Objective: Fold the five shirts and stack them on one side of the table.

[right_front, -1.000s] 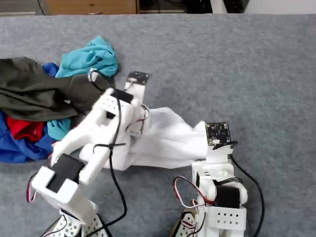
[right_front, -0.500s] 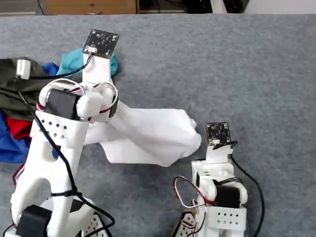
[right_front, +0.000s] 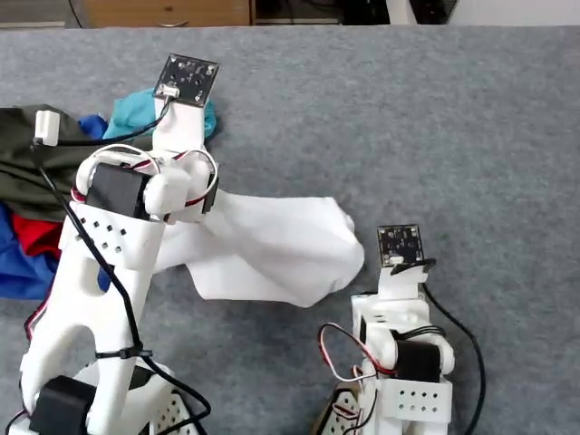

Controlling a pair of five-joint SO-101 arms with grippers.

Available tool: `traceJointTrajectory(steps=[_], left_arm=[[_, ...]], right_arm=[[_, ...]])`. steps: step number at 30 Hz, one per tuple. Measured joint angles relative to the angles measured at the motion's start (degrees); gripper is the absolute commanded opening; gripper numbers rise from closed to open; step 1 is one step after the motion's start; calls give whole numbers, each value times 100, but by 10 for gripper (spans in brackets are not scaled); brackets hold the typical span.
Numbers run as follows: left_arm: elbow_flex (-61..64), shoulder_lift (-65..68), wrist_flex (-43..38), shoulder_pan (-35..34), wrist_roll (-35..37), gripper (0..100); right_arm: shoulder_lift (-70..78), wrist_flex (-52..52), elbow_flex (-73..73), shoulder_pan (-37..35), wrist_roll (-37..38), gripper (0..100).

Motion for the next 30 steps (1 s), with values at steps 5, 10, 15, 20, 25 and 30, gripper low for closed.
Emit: traceJointTrajectory(steps=[5, 10, 15, 20, 25, 30], left_arm=[[0, 0, 0, 0, 149, 20], [0, 0, 0, 0, 185, 20], [18, 0, 0, 0, 185, 19], [70, 0, 44, 0, 185, 21], [53, 0, 352, 0, 185, 21], [-360, 0, 765, 308, 185, 21]], right_arm=[[0, 0, 0, 0, 0, 4], [0, 0, 0, 0, 0, 4], [0, 0, 0, 0, 0, 4], [0, 0, 0, 0, 0, 4], [0, 0, 0, 0, 0, 4], [0, 0, 0, 0, 0, 4]])
